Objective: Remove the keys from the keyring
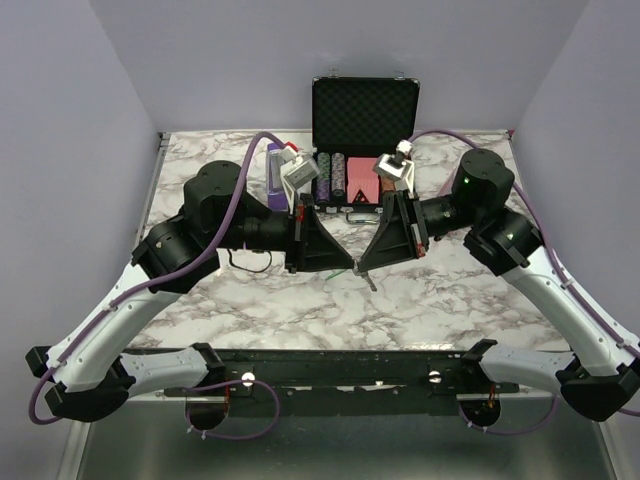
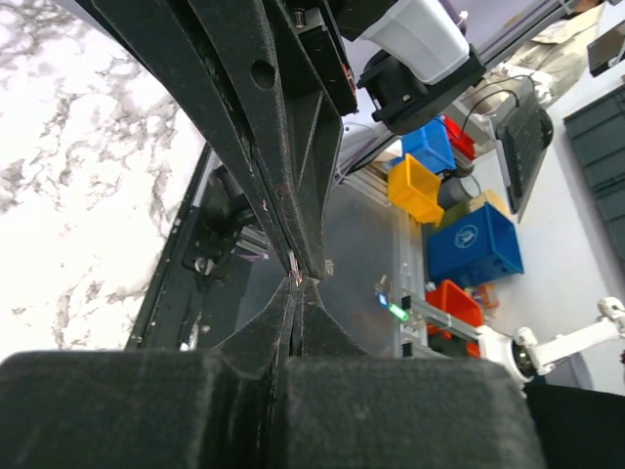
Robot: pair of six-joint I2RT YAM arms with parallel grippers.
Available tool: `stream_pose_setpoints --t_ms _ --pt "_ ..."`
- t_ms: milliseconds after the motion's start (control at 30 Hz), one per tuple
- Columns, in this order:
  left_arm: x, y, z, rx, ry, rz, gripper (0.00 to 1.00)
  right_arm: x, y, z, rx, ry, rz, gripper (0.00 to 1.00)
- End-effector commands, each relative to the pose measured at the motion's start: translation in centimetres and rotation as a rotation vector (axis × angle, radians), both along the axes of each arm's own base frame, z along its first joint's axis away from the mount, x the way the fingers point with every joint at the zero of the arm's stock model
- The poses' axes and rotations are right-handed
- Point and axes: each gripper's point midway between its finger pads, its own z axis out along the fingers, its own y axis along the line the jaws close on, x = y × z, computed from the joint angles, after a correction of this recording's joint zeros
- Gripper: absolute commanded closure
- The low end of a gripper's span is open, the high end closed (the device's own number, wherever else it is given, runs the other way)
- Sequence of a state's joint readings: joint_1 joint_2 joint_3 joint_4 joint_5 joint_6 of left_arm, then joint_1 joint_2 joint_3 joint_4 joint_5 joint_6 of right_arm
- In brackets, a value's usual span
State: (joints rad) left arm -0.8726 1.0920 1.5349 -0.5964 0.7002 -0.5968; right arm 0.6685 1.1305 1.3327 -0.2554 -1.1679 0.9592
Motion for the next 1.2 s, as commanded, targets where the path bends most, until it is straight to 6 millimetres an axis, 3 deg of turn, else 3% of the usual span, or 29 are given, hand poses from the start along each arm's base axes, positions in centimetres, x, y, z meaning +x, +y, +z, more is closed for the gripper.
stream_pose_setpoints --t_ms 0,133,367,600,900,1167 --pt "-1.0 -0.5 -1.3 0.032 0.144 -0.047 1.0 -0.9 -0.6 2.6 0.087 -0.114 0.007 0.99" --pt "-1.2 -0.5 -0.8 0.015 0.175 -0.049 1.0 -0.8 -0.6 2.5 0.087 -0.121 -0.011 0.96" --pt "-1.0 -0.6 -1.0 0.013 0.228 -0.019 1.0 -0.7 -0.6 2.4 0.087 -0.119 -0.039 0.79" --pt "-0.8 -0.5 0.2 -0.034 0.229 0.008 1.0 -0.7 -0.7 2.7 0.102 -0.113 -0.066 0.57" --pt "0.2 0.2 1.1 -0.069 0.228 0.112 1.0 1.3 -0.1 1.9 0.084 -0.075 -0.195 0.56" --pt "0.9 1.1 1.3 -0.088 0.225 0.199 1.0 1.9 0.0 2.7 0.098 -0.077 -0.237 0.59"
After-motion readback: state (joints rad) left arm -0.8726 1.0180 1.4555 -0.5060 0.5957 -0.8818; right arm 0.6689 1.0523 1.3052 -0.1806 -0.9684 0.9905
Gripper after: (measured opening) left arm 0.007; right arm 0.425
